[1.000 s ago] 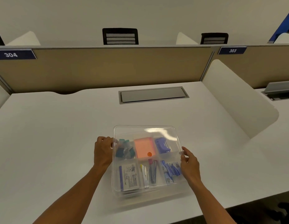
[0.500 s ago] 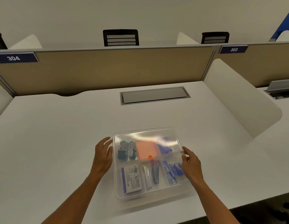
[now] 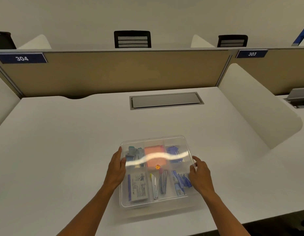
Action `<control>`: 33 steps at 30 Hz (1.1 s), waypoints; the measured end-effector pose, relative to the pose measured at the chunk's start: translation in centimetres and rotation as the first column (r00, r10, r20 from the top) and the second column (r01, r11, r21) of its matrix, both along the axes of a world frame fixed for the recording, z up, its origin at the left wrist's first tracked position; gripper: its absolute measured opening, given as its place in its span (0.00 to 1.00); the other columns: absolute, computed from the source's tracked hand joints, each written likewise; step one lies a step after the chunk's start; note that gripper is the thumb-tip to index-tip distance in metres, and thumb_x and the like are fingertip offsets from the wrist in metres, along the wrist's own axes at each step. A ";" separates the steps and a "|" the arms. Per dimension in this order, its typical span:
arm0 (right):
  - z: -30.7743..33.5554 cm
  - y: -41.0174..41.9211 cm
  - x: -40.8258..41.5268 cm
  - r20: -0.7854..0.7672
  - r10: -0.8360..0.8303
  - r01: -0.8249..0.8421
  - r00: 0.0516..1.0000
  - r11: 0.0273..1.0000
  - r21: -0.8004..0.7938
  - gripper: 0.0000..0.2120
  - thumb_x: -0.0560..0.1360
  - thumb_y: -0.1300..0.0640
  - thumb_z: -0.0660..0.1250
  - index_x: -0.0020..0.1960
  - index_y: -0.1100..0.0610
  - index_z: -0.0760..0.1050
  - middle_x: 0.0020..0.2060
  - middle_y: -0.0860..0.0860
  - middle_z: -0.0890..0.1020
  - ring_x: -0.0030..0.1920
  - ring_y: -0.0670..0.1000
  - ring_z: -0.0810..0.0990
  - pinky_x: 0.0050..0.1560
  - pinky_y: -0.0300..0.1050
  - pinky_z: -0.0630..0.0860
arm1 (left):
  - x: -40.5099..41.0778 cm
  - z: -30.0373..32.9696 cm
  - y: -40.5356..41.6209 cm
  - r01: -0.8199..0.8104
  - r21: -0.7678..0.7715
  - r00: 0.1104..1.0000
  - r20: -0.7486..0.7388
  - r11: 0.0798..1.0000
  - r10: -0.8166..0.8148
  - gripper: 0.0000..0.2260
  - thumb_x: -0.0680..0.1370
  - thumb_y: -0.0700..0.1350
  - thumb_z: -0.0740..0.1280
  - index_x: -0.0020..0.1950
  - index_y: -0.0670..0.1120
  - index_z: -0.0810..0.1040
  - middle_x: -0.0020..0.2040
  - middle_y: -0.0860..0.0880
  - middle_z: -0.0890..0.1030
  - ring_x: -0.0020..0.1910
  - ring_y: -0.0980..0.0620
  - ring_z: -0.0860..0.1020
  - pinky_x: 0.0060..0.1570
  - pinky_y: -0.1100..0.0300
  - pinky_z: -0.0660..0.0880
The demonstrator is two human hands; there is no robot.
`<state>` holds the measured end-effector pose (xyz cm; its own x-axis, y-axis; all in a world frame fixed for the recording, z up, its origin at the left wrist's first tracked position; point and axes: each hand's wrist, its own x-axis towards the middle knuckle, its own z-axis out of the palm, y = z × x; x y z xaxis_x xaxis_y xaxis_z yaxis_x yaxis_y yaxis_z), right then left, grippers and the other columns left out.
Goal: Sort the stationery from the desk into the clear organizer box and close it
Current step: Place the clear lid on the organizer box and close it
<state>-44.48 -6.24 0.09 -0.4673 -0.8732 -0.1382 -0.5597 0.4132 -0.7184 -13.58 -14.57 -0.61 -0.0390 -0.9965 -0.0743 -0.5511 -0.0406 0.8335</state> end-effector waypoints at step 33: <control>-1.4 -6.7 2.6 -0.508 0.466 -0.377 0.725 0.885 0.274 0.50 0.68 0.20 0.35 0.80 0.51 0.39 0.79 0.50 0.39 0.79 0.53 0.39 0.75 0.60 0.47 | -3.2 -1.7 -2.2 0.304 -0.027 0.640 0.747 0.952 -0.183 0.39 0.75 0.71 0.41 0.79 0.47 0.47 0.79 0.45 0.42 0.78 0.43 0.41 0.76 0.44 0.47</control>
<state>-41.87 -12.90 -1.32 -0.0894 -0.9894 -0.1146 -0.9758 0.1101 -0.1892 -16.75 -16.80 -2.31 -0.2752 -0.9600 -0.0513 -0.9533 0.2656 0.1435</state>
